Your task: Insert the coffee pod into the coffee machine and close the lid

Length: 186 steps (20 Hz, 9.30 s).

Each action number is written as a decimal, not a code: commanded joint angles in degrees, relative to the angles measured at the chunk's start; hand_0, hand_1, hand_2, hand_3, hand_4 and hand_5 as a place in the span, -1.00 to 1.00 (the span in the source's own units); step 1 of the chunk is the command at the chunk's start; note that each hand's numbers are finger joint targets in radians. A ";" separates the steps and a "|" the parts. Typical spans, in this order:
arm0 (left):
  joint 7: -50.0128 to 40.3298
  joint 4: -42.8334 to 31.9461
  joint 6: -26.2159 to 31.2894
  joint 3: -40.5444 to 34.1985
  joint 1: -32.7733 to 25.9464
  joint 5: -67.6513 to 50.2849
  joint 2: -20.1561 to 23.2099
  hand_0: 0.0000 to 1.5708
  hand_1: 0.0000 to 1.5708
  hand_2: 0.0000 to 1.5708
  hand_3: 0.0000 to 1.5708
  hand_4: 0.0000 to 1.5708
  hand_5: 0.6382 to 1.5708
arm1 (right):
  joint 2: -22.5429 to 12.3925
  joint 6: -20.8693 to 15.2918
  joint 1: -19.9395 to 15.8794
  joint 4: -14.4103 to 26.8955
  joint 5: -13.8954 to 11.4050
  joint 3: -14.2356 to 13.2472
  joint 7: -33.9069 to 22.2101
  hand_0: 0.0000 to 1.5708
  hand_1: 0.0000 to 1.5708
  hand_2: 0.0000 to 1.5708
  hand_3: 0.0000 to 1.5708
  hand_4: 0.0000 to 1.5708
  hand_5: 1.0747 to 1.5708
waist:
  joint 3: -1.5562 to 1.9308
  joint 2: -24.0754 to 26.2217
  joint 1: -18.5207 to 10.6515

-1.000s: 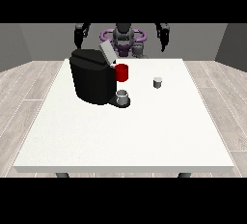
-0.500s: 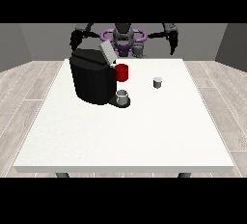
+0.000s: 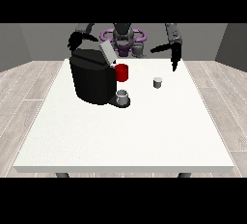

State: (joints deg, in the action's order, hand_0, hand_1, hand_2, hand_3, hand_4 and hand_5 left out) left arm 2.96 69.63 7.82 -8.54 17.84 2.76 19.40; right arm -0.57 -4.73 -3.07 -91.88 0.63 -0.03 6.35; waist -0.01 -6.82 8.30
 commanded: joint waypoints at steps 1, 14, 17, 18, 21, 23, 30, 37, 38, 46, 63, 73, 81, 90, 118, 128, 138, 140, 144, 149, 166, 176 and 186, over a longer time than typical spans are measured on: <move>-2.42 -6.31 -1.77 -0.55 6.63 1.80 0.05 -1.00 -1.00 -1.00 -1.00 -1.00 1.00 | 0.30 -1.31 -4.42 0.44 -0.58 -0.18 -1.24 -1.00 -1.00 -1.00 -1.00 -0.71 1.00 | 0.00 -2.48 0.79; 3.26 -21.13 -3.81 3.38 10.90 11.89 0.23 -1.00 -1.00 -0.75 -1.00 -1.00 1.00 | 0.37 -3.53 -6.13 3.79 -1.63 0.26 -5.23 -1.00 -1.00 -1.00 -1.00 -0.49 1.00 | 0.00 -2.96 0.11; 4.81 -24.05 -3.00 2.92 13.05 13.21 2.25 -0.87 -0.87 -0.36 -1.00 -1.00 1.00 | 0.53 -5.20 -7.81 5.59 -2.14 0.57 -4.30 -1.00 -1.00 -1.00 -1.00 -0.50 1.00 | 0.00 -4.85 -0.23; 8.27 -24.79 -3.67 3.27 9.48 13.74 1.62 -0.72 -0.72 -0.33 -0.72 -1.00 1.00 | -1.79 -2.30 -6.13 5.00 -0.26 -1.92 -5.29 -1.00 -1.00 -1.00 -1.00 -0.53 1.00 | -0.01 -3.69 -0.32; 1.60 -25.54 -3.95 3.83 13.42 14.93 0.57 -0.11 -0.11 -0.01 -0.45 -1.00 1.00 | -2.18 -3.26 -9.45 9.95 -1.00 -3.27 -4.34 -1.00 -1.00 -1.00 -1.00 -0.45 1.00 | 0.01 -3.17 -1.81; 3.89 -27.38 -6.39 5.02 12.98 17.33 -0.59 -0.04 -0.04 0.04 -0.35 -1.00 1.00 | -1.55 -4.60 -11.08 8.49 -2.07 -2.02 -7.59 -1.00 -1.00 -1.00 -1.00 -0.46 1.00 | 0.00 -3.06 -1.70; 1.66 -29.45 -6.39 7.82 16.97 22.74 0.94 -0.32 -0.32 -0.12 -0.44 -1.00 1.00 | 0.41 -5.52 -9.44 11.89 -3.72 -0.53 -3.59 -1.00 -1.00 -1.00 -1.00 -0.46 1.00 | 0.03 -3.24 -0.62; 11.03 -35.06 -15.08 5.37 15.99 25.75 2.42 -0.08 -0.08 0.10 -0.17 -0.71 1.00 | -1.70 -3.05 -7.95 7.88 -2.41 -0.52 -5.53 -1.00 -1.00 -1.00 -1.00 -0.45 1.00 | -0.01 -5.24 1.61; 8.35 -34.17 -15.07 6.47 18.42 26.72 0.80 -0.13 -0.13 0.08 -0.17 -0.63 1.00 | -0.40 -4.11 -10.68 9.99 -2.15 -0.85 -5.24 -1.00 -1.00 -1.00 -1.00 -0.39 1.00 | 0.00 -5.11 0.71; 12.13 -38.89 -19.75 6.70 18.00 31.04 3.70 0.18 0.18 0.32 0.04 -0.64 1.00 | -1.30 -2.25 -7.81 7.30 -1.08 0.02 -4.24 -1.00 -1.00 -1.00 -1.00 -0.35 1.00 | 0.00 -6.57 3.02; 10.09 -34.33 -5.22 7.73 28.27 30.98 3.52 0.64 0.64 0.73 0.70 -0.29 1.00 | -0.81 -2.03 -6.73 16.27 1.65 -3.41 -3.35 -1.00 -1.00 -1.00 -1.00 -0.44 1.00 | 0.04 1.99 0.55; 8.70 -30.81 -2.01 7.56 33.65 32.27 2.94 0.60 0.60 0.70 0.64 -0.29 1.00 | -0.06 -3.80 -9.71 19.15 -0.29 -1.95 -0.95 -1.00 -1.00 -1.00 -1.00 -0.48 1.00 | 0.03 0.96 0.75; 9.37 -31.20 -0.74 3.81 40.07 31.54 7.75 0.30 0.30 0.54 0.56 -0.36 1.00 | -1.74 -0.44 -12.36 16.95 1.81 -2.50 0.46 -1.00 -1.00 -1.00 -1.00 -0.37 1.00 | 0.03 -3.41 4.31; 4.55 -32.21 -0.75 2.41 46.40 31.40 6.39 0.61 0.61 0.68 0.59 -0.34 1.00 | 0.18 -4.39 -14.47 14.27 -0.18 0.35 -2.51 -1.00 -1.00 -1.00 -1.00 -0.37 1.00 | 0.03 -4.68 7.44; 4.14 -33.44 -1.92 3.04 48.17 34.42 3.46 0.52 0.52 0.62 0.53 -0.34 1.00 | -1.62 -3.99 -13.63 13.72 1.73 -3.60 -0.57 -1.00 -1.00 -1.00 -1.00 -0.36 1.00 | 0.04 -7.53 8.11; 4.26 -37.18 -0.12 0.48 50.19 34.39 8.20 0.59 0.59 0.63 0.50 -0.39 1.00 | -2.47 -3.02 -17.27 7.93 2.24 -1.95 -6.70 -1.00 -1.00 -1.00 -1.00 -0.43 1.00 | -0.01 -9.09 11.31; 4.04 -34.42 -1.26 3.08 48.67 35.95 2.85 0.47 0.47 0.50 0.30 -0.43 1.00 | -1.46 -5.00 -15.51 13.75 2.24 -4.43 -1.44 -1.00 -1.00 -1.00 -1.00 -0.45 1.00 | 0.03 -8.49 7.43; 7.65 -35.74 -0.38 2.00 47.63 36.03 7.60 0.42 0.42 0.47 0.26 -0.44 1.00 | -1.27 -5.08 -14.04 11.06 0.83 -2.50 -1.54 -1.00 -1.00 -1.00 -1.00 -0.47 1.00 | 0.01 -10.17 8.08; 2.97 -34.91 2.19 3.37 50.28 36.75 5.12 0.36 0.36 0.42 0.20 -0.52 1.00 | -0.70 -6.24 -14.52 14.60 0.91 -3.53 -1.57 -1.00 -1.00 -1.00 -1.00 -0.52 1.00 | 0.04 -7.53 6.89; 7.92 -35.21 0.34 1.99 49.13 36.88 8.42 0.36 0.36 0.42 0.21 -0.54 1.00 | -2.46 -4.30 -15.02 12.27 1.90 -4.02 -1.09 -1.00 -1.00 -1.00 -1.00 -0.44 1.00 | 0.01 -10.08 8.17; 7.92 -34.21 2.15 6.03 46.32 41.17 5.15 -1.00 -1.00 -1.00 -1.00 -1.00 1.00 | -5.16 -2.94 -16.03 15.26 3.47 -6.56 -2.81 -1.00 -1.00 -1.00 -1.00 -0.54 1.00 | 0.03 -6.30 6.29; 6.37 -30.06 4.30 6.09 41.22 39.06 -1.11 -1.00 -1.00 -1.00 -1.00 -1.00 1.00 | -2.42 -6.07 -10.15 22.87 2.82 -8.04 2.70 -1.00 -1.00 -1.00 -1.00 -0.54 1.00 | 0.03 0.68 -0.66; 9.80 -30.68 5.64 -9.43 30.00 19.14 -11.60 -1.00 -1.00 -1.00 -1.00 -1.00 1.00 | -4.69 -5.83 -4.02 21.83 4.48 -10.78 -0.28 -1.00 -1.00 -1.00 -1.00 -0.46 1.00 | -0.06 13.19 -7.06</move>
State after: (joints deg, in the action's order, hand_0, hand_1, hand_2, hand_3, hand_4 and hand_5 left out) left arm 10.83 38.74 12.56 -14.45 53.84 27.88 13.12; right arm -4.48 -9.68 -9.66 -70.66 4.88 -9.32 6.64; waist -0.05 0.93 4.88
